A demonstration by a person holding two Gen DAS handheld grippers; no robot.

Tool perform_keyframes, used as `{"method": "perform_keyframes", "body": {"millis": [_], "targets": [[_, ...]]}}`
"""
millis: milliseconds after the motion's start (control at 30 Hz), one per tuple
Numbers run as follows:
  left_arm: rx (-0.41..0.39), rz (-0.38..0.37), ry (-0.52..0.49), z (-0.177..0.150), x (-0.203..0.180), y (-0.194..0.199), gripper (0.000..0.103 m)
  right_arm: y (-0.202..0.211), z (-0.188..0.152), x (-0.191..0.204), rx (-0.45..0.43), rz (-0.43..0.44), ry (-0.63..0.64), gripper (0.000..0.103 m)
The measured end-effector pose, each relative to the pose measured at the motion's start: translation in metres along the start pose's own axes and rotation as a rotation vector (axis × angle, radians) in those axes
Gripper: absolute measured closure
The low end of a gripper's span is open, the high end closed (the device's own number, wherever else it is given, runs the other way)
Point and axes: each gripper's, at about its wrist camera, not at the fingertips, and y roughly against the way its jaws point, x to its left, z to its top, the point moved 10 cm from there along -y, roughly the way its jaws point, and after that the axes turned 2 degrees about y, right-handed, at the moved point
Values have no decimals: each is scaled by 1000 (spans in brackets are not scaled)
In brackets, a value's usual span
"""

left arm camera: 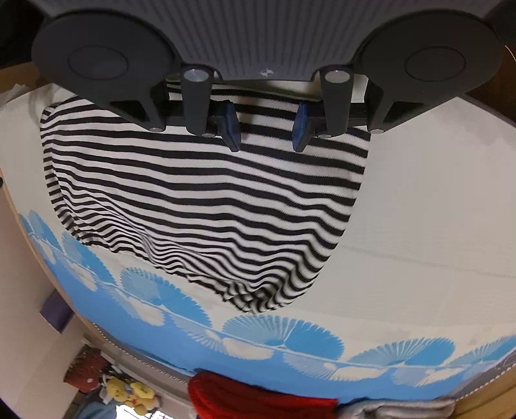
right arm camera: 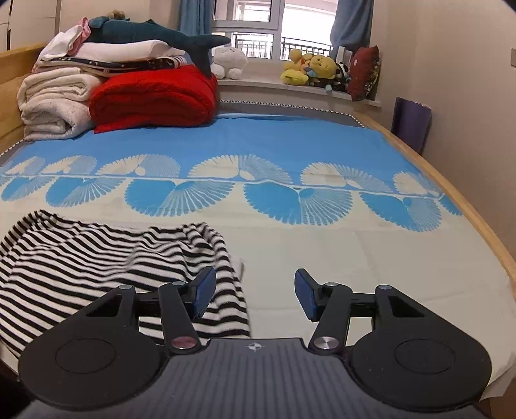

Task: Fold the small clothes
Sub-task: 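Move the left tool to the edge of the striped bundle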

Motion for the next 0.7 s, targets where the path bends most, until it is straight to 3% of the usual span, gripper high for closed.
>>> {"method": "perform_keyframes", "body": {"millis": [333, 700], "targets": [[18, -20, 129, 3, 18, -3, 64, -5, -10, -34, 30, -30, -87, 47], [55, -37, 299, 0, 37, -6, 62, -8, -6, -27, 27, -36, -119, 47]]}}
